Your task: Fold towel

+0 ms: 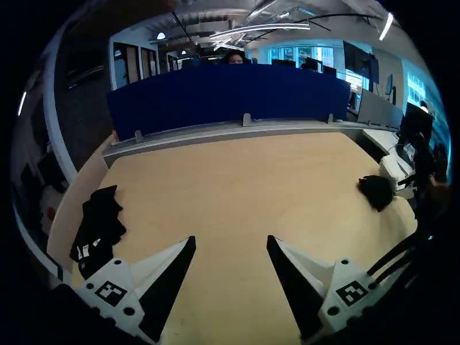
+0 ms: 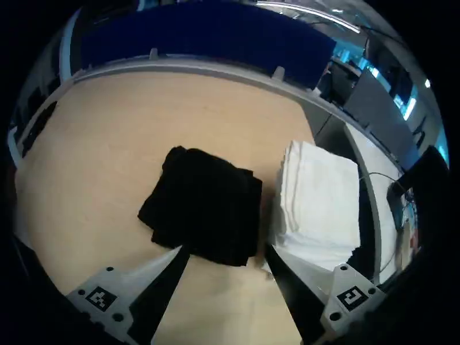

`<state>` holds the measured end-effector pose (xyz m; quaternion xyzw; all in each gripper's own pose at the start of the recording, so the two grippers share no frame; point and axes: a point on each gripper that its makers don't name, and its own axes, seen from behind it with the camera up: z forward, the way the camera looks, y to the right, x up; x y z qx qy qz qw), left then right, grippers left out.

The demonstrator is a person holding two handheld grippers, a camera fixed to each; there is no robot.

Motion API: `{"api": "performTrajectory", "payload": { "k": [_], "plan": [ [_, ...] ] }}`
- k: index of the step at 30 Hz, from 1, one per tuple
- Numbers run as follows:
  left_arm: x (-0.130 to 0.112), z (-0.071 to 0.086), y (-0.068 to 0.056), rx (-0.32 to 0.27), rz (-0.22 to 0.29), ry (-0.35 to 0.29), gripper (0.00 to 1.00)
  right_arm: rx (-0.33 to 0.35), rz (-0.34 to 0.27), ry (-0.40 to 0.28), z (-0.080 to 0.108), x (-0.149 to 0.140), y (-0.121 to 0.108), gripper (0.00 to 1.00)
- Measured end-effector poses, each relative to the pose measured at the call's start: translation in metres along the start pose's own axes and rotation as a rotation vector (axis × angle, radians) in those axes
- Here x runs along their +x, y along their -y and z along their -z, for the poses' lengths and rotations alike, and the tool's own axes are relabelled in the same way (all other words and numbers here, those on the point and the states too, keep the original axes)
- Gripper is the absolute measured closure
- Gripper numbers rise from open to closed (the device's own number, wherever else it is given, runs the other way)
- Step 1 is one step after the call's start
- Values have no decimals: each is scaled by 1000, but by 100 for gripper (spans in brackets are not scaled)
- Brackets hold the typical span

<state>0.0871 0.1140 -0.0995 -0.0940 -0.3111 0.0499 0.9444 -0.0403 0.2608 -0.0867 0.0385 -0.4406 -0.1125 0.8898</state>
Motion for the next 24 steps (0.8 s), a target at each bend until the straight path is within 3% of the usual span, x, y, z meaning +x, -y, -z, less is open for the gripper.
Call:
{"api": "performTrajectory", "payload": {
  "k": [12, 17, 24],
  "plan": [
    [12, -2, 2, -5, 13, -33, 9, -50, -232, -315, 21, 73, -5, 0],
    [14, -3, 0, -9, 31, -43, 8, -57, -268, -419, 31, 95, -5, 0],
    [21, -4, 0, -14, 52, -73, 8, -102, -251, -549, 45, 122, -5, 0]
  ]
}}
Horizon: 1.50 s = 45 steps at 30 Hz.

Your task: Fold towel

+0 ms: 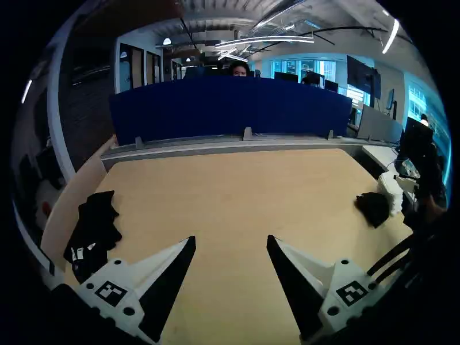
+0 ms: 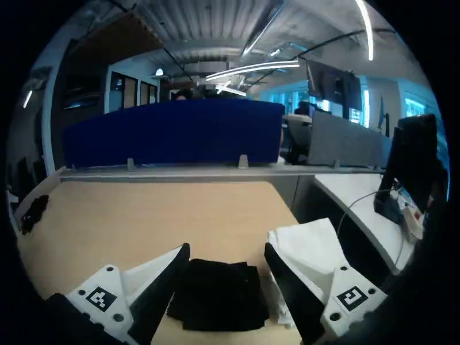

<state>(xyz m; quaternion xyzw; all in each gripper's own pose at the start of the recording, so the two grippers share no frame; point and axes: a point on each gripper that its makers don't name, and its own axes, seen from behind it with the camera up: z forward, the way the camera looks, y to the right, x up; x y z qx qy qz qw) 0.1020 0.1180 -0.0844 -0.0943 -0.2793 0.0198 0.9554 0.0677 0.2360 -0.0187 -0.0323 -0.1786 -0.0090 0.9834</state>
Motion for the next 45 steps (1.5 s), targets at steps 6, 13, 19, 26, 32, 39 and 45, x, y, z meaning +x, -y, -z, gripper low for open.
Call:
{"api": "performTrajectory", "payload": {
  "k": [6, 13, 19, 26, 32, 39, 45],
  "plan": [
    [13, -1, 4, 9, 1, -44, 8, -30, 32, -140, 8, 34, 10, 0],
    [29, -1, 10, 16, 22, -114, 9, -21, 45, -233, 16, 66, 30, 0],
    [47, -2, 20, 25, 36, -190, 9, -18, 40, -290, 26, 92, 53, 0],
    [68, -2, 38, 44, 53, -284, 9, 2, 36, -332, 36, 113, 93, 0],
    [91, 3, 57, 73, 63, -379, 9, 18, 50, -347, 44, 126, 133, 0],
    [106, 2, 74, 87, 68, -440, 9, 50, 44, -359, 45, 133, 184, 0],
    [113, -2, 86, 94, 74, -467, 9, 84, 41, -358, 42, 138, 224, 0]
  ]
}}
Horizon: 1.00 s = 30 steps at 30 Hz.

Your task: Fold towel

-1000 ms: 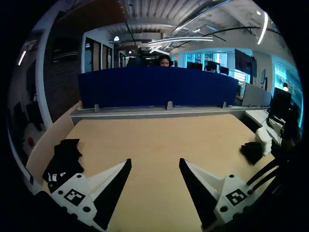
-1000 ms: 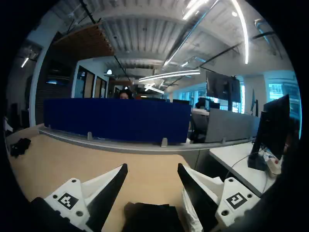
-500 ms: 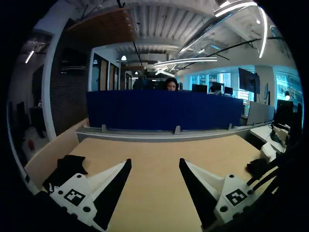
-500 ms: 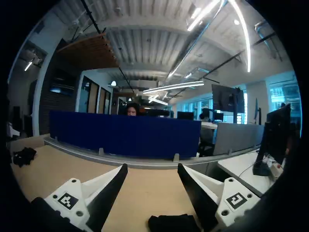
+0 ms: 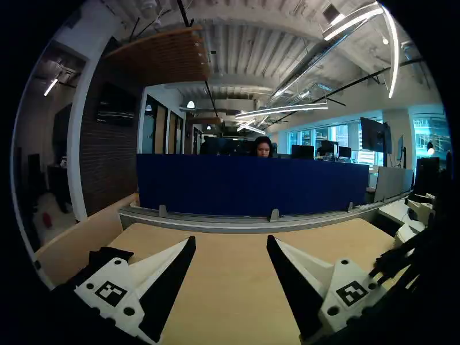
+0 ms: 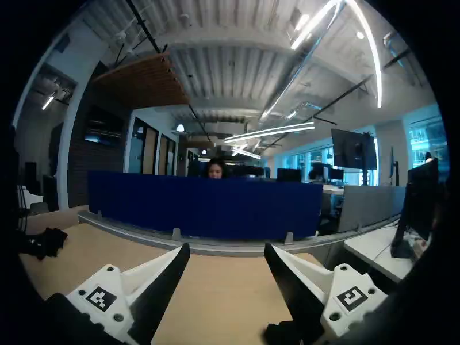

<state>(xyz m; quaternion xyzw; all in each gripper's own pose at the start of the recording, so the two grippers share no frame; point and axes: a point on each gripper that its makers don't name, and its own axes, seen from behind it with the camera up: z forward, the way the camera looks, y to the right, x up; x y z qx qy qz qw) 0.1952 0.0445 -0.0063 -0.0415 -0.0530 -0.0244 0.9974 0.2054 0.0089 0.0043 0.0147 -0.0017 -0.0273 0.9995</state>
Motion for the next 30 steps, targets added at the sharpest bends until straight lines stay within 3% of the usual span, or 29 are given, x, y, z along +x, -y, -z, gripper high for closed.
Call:
{"api": "performTrajectory", "payload": {
  "k": [12, 18, 30],
  "plan": [
    [-7, -8, 12, 22, -34, -27, 9, 23, -31, 21, -2, 2, 32, 0],
    [-13, -9, 21, 55, -69, -50, 9, 26, -59, 21, 4, 9, 39, 0],
    [-44, -6, 37, 78, -80, -77, 9, 17, -85, 27, 7, 14, 43, 0]
  ]
}}
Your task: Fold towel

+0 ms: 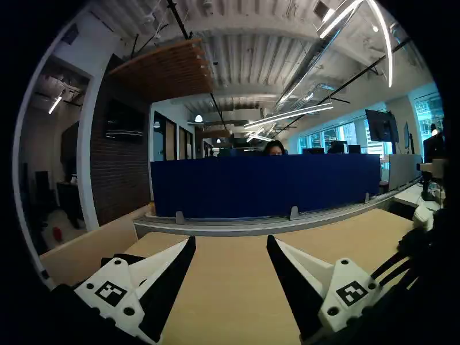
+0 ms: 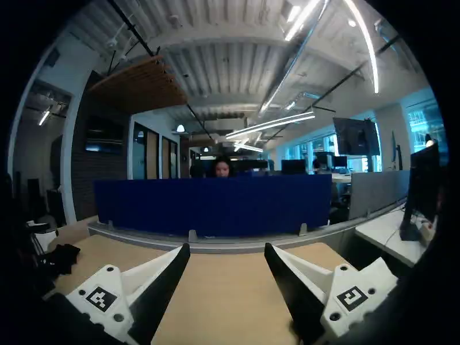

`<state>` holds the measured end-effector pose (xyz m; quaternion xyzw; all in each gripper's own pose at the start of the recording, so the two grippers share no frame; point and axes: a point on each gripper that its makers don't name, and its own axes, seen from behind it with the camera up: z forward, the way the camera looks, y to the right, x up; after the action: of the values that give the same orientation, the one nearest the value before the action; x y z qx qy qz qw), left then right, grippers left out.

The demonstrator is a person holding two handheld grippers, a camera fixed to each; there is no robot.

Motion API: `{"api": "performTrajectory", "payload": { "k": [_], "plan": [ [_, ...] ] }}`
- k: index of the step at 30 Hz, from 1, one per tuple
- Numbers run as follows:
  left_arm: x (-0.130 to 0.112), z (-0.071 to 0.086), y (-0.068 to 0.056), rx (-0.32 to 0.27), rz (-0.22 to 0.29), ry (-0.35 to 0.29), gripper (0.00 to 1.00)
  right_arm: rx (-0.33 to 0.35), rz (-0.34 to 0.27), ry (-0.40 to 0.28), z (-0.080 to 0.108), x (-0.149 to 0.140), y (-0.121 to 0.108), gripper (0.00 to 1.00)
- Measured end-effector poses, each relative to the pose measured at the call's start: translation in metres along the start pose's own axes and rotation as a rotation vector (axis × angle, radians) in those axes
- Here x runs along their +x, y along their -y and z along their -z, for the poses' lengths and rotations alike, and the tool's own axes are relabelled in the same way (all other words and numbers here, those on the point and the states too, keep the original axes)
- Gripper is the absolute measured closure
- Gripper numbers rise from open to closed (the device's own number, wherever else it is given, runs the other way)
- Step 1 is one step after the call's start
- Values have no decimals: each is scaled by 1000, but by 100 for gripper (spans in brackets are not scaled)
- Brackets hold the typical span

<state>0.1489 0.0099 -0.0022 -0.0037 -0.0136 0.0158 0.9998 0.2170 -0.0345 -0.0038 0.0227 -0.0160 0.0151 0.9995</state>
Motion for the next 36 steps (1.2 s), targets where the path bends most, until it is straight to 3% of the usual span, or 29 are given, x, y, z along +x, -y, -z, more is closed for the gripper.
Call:
{"api": "performTrajectory", "payload": {
  "k": [8, 26, 36],
  "plan": [
    [-34, 1, -5, -9, 4, -6, 9, 15, 27, 2, 0, -11, 14, 0],
    [-111, -2, 0, -8, 11, -35, 9, 10, 20, -19, -2, -52, 26, 0],
    [-134, -2, -1, -10, 29, -40, 9, 16, 25, -25, -6, -70, 30, 0]
  ]
}}
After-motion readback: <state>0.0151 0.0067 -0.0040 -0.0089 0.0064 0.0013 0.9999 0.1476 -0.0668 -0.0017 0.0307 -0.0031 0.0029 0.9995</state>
